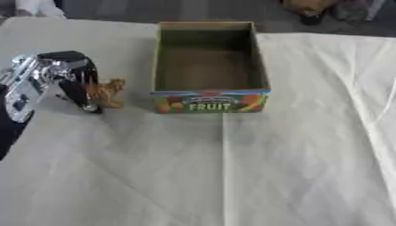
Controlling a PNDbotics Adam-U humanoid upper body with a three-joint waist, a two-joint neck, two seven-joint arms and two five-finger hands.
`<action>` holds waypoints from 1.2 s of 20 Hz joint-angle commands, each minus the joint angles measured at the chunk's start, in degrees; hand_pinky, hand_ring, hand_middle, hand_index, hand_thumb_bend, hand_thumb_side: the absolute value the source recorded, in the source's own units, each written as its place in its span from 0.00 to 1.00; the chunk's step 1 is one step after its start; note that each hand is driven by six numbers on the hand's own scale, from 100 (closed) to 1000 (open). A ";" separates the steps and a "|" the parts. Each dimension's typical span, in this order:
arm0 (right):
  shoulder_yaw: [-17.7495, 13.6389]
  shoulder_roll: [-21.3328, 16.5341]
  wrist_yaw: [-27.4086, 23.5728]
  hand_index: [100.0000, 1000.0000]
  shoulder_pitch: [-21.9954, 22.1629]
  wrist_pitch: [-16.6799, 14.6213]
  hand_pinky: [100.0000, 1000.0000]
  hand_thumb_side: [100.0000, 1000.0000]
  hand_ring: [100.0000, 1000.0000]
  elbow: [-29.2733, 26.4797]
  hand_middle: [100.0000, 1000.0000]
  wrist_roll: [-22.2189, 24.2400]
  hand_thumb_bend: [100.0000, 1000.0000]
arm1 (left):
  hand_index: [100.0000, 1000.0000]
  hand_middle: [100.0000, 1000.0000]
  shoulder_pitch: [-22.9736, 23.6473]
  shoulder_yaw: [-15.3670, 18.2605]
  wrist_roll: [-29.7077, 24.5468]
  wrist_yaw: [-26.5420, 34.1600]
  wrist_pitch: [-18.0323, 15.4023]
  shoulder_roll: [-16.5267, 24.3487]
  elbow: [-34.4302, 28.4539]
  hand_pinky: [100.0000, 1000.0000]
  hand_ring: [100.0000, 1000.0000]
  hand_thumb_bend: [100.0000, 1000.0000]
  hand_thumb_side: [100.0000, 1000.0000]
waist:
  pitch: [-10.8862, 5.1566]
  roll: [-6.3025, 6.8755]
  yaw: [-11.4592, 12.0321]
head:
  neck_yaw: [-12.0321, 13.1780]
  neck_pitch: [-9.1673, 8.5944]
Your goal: Pick up objects on the table and place them in the box.
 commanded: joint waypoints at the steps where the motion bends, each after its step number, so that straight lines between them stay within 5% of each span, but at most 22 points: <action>1: -0.53 -1.03 -0.26 0.78 -0.43 0.02 0.77 0.72 0.71 -0.79 0.70 0.13 0.38 | 0.60 0.50 -1.59 -0.03 -0.53 -0.76 -0.14 1.15 -1.09 0.65 0.60 0.49 0.13 | -1.51 0.20 0.07 | 0.24 0.50; 11: -0.42 -1.10 -0.50 0.78 -0.39 -0.10 0.77 0.72 0.71 -0.79 0.70 0.34 0.39 | 0.60 0.49 -2.02 -0.07 -1.48 -2.54 -0.47 1.54 -1.87 0.65 0.60 0.29 0.12 | -1.86 0.40 0.17 | 0.21 0.52; 24: -0.50 -0.98 -0.78 0.77 -0.12 -0.16 0.78 0.72 0.71 -0.79 0.70 0.27 0.39 | 0.54 0.45 -1.86 0.27 -1.27 -3.79 0.04 1.76 -2.62 0.63 0.58 0.22 0.11 | -2.24 0.56 0.14 | 0.41 0.42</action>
